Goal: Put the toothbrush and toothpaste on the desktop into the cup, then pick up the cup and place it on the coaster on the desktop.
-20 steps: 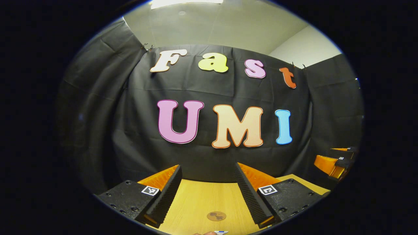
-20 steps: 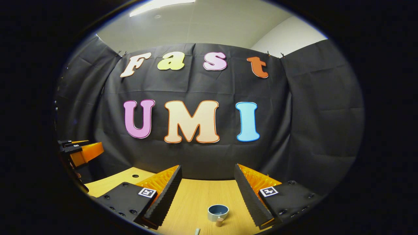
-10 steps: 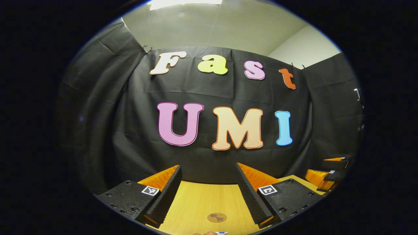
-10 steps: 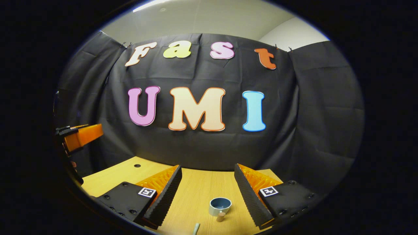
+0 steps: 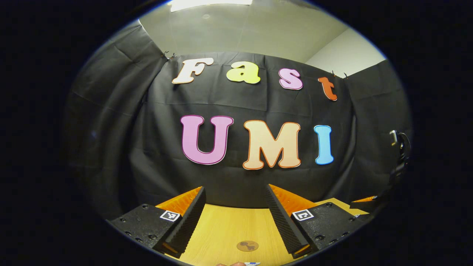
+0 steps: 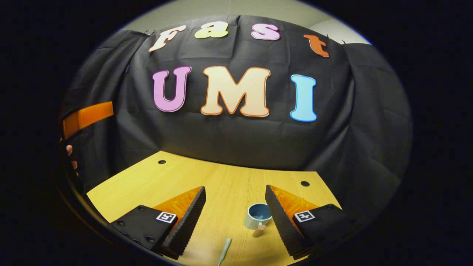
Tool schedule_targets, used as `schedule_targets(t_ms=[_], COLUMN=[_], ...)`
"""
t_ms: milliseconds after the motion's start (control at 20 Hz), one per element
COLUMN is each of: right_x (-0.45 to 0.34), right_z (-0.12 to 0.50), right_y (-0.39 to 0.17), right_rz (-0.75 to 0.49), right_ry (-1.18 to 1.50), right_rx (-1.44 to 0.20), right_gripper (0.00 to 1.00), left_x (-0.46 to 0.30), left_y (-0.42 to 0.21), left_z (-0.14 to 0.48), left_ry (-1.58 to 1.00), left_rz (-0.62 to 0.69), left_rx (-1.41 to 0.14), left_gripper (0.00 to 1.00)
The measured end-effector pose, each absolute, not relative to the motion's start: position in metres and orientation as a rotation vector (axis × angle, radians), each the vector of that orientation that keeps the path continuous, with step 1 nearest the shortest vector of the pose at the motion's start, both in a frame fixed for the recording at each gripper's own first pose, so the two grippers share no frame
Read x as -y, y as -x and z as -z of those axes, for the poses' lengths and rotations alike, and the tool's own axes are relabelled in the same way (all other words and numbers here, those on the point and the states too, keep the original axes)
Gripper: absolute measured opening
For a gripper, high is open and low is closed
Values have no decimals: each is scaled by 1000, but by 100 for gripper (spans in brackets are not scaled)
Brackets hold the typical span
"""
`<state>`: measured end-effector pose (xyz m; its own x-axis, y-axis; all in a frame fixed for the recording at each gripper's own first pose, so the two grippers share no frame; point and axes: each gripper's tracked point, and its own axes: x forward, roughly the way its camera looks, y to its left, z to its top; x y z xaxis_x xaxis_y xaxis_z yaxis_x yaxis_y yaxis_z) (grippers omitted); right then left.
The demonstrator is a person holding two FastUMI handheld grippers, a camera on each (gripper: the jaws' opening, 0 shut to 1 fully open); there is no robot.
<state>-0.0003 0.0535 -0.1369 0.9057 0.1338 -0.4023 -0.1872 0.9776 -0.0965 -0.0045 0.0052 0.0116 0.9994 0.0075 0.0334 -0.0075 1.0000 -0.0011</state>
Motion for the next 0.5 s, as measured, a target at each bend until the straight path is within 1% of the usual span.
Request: schedule_targets(t_ms=[150, 300, 500], right_x=[-51, -49, -46], right_z=[162, 197, 230], right_y=[1, 10, 17], right_rz=[-169, -177, -180], right_ry=[129, 103, 112], right_rx=[-477, -596, -690], right_gripper=[99, 99, 99], left_x=[-8, -7, -8], left_y=[5, 5, 3], left_z=[-6, -3, 1], left_ry=[4, 1, 2], left_rz=[-16, -18, -24], left_rx=[19, 9, -3], left_gripper=[94, 94, 94])
